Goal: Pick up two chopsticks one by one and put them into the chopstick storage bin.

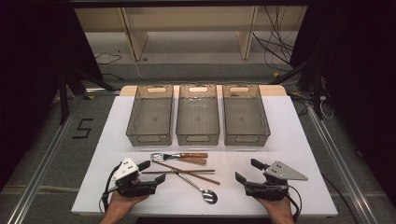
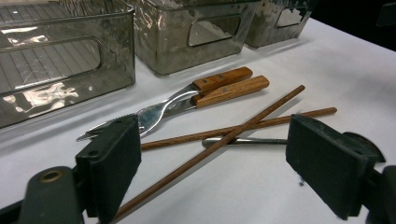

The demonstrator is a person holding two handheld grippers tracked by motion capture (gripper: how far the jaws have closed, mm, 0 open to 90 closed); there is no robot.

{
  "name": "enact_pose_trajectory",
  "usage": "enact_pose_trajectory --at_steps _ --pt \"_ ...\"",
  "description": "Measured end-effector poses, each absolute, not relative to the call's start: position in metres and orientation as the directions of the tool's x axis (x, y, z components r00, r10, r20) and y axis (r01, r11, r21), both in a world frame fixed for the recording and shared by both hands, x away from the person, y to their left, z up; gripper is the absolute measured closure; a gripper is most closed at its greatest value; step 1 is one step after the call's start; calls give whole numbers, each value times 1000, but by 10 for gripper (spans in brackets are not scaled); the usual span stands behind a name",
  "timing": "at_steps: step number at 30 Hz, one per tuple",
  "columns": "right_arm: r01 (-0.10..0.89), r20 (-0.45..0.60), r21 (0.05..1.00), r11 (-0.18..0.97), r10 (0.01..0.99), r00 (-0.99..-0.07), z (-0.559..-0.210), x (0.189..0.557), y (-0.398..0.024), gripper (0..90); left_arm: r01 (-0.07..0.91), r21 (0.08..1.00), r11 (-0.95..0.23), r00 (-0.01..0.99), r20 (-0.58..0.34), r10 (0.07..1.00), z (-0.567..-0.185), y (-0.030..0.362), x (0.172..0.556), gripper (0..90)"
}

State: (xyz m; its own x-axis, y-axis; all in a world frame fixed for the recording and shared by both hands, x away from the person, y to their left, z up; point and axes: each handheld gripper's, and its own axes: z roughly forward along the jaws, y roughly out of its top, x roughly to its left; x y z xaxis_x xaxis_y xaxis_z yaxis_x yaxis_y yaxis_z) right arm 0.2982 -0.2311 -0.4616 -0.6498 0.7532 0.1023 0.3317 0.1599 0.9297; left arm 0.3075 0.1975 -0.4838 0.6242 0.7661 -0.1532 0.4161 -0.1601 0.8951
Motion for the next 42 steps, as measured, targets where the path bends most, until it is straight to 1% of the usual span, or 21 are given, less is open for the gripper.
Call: enact_pose_trajectory --at_steps 7,12,16,23,26,33,35,36,39,42 --pt "334 104 929 161 750 -653 -461 299 -231 229 422 879 -222 636 -113 763 -474 194 311 179" --pt "334 102 928 166 748 -656 -462 300 -231 230 426 855 -297 660 -69 748 -461 190 318 180" --pt "336 107 927 165 745 -658 -461 300 -231 230 431 820 -377 689 -29 724 -449 184 327 182" --pt "343 112 924 167 741 -662 -461 301 -230 234 445 748 -491 748 -10 663 -432 173 346 197" --pt "344 112 924 169 739 -664 -462 301 -230 236 451 699 -555 769 11 640 -427 167 353 208" --pt "355 120 918 176 730 -673 -463 302 -229 239 457 596 -660 808 32 588 -431 151 361 279" --pt "357 121 917 178 729 -674 -463 302 -229 240 462 569 -680 813 35 581 -435 148 364 316" --pt "359 123 916 179 728 -675 -463 302 -229 241 453 543 -707 822 52 567 -437 146 364 345" --pt "361 124 915 180 726 -677 -464 302 -228 242 450 510 -733 833 55 550 -442 143 365 387" --pt "363 125 914 182 724 -679 -464 303 -227 243 433 472 -768 847 77 526 -447 140 365 432"
